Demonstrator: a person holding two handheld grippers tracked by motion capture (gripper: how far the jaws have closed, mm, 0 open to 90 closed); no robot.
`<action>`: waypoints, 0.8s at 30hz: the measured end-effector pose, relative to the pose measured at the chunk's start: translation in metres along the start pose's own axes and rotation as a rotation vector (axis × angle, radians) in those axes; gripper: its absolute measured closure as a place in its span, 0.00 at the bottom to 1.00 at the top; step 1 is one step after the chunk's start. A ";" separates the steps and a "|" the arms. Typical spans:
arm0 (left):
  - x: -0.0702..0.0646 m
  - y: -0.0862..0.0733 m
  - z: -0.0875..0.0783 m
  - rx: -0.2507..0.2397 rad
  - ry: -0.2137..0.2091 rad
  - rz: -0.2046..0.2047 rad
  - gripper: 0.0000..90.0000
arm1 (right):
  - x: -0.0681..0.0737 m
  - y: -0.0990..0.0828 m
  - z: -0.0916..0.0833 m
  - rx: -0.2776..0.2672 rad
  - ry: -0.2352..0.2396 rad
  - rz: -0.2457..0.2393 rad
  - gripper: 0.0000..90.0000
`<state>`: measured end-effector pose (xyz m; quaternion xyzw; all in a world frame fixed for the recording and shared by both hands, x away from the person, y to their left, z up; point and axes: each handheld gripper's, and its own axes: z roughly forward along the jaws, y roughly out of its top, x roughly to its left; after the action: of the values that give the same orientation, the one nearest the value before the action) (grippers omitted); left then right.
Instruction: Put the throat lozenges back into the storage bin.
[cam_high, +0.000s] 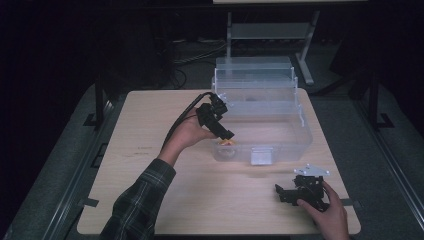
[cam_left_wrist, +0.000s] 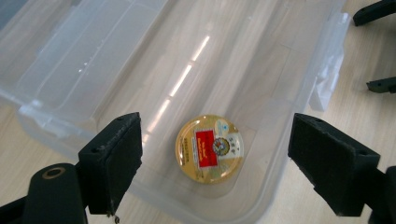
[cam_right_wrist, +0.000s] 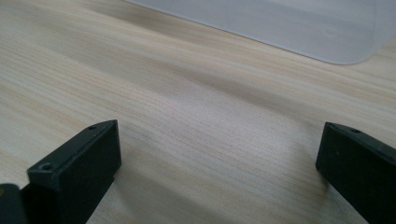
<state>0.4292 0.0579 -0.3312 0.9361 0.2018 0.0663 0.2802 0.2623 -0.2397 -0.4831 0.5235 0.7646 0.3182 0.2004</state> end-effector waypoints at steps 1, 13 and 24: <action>0.000 -0.003 -0.005 -0.007 -0.005 -0.003 0.19 | 0.000 0.000 0.000 0.000 -0.001 -0.001 0.00; 0.001 -0.029 -0.027 -0.034 0.026 -0.030 0.13 | 0.000 0.000 0.000 -0.002 0.002 -0.002 0.00; -0.001 -0.052 -0.040 -0.060 0.054 -0.062 0.13 | 0.000 0.000 0.000 -0.001 0.001 0.003 0.00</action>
<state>0.4010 0.1173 -0.3263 0.9184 0.2359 0.0890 0.3048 0.2623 -0.2396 -0.4831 0.5243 0.7639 0.3191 0.1996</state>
